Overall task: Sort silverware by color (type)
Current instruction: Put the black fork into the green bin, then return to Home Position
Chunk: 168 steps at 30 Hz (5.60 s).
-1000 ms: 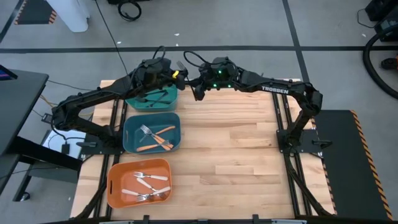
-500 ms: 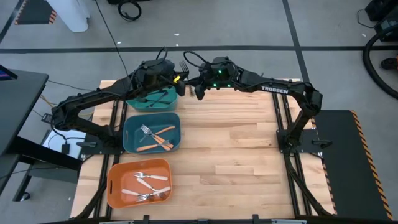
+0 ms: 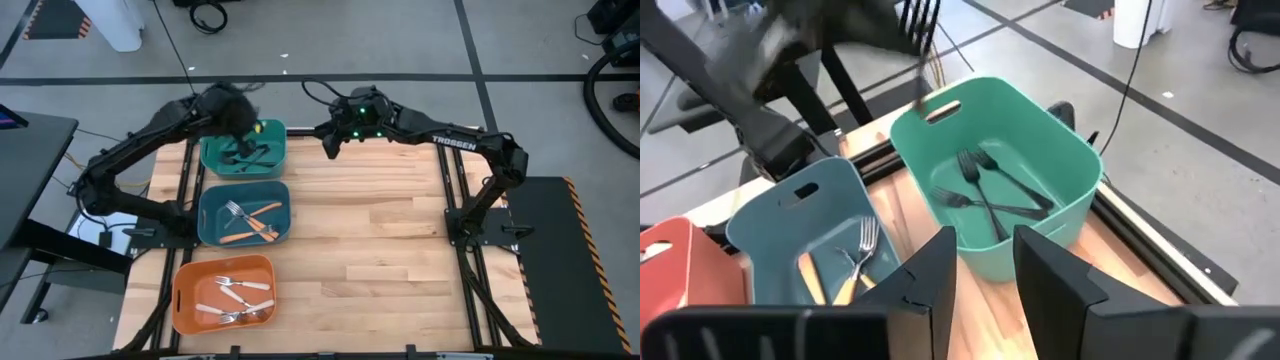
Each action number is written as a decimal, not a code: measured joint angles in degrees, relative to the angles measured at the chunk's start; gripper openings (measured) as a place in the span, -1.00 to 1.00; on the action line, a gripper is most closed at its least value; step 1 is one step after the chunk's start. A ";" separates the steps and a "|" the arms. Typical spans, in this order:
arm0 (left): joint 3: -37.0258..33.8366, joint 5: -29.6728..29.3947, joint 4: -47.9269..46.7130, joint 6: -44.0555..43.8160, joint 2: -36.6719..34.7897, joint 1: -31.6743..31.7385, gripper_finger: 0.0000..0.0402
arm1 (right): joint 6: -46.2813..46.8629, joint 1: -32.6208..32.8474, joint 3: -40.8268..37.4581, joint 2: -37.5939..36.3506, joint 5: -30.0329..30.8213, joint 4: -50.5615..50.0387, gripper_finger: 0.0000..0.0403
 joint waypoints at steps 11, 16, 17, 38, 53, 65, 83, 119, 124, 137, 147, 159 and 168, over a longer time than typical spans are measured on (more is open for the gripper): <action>-16.09 0.47 5.36 3.69 1.20 7.05 -0.74 | 0.42 -0.64 -0.02 -0.18 0.12 0.32 -0.46; -17.63 0.16 5.84 3.72 1.72 7.91 -0.62 | 0.63 -0.66 -0.02 -0.18 0.68 0.76 -0.46; -17.64 0.14 5.96 3.09 1.77 7.91 -0.59 | 0.63 -0.66 -0.02 -0.18 1.28 0.76 -0.46; -0.14 5.22 5.72 -7.83 -11.49 7.95 -0.40 | 3.00 -2.03 -0.10 -11.06 -4.55 -7.70 -0.46; -25.63 13.04 17.44 -18.31 -48.52 7.85 -0.40 | -4.24 -4.33 -26.28 -35.48 -3.70 8.01 -0.46; -54.64 19.33 32.00 -24.23 -66.60 7.85 -0.44 | 10.62 -4.32 -60.32 -38.37 -9.49 48.94 -0.46; -73.41 21.33 49.20 -20.19 -66.89 7.74 -0.49 | 12.66 -4.31 -71.67 -31.73 -12.30 59.20 -0.46; -78.62 20.08 51.39 -27.57 -66.86 7.74 -0.49 | 15.10 -6.53 -71.67 -20.92 -16.15 62.71 -0.46; -78.62 20.03 51.39 -27.00 -66.86 7.74 -0.49 | 11.15 -6.51 -71.67 -20.92 -16.33 62.42 -0.46; -78.62 20.03 51.37 -27.19 -66.86 7.74 -0.49 | -3.83 -6.12 -71.67 -20.93 -15.55 61.15 -0.46; -78.61 19.99 51.37 -27.19 -66.86 1.85 -0.49 | 0.49 -6.12 -71.67 -21.05 -14.78 60.90 -0.46; -78.60 20.07 51.37 -27.15 -67.04 -7.79 -0.49 | 0.52 -7.25 -77.30 -37.02 -14.60 60.53 -0.46; -78.57 20.04 51.34 -27.13 -70.83 -8.06 -0.49 | 0.46 -7.19 -85.87 -47.95 -14.78 59.74 -0.46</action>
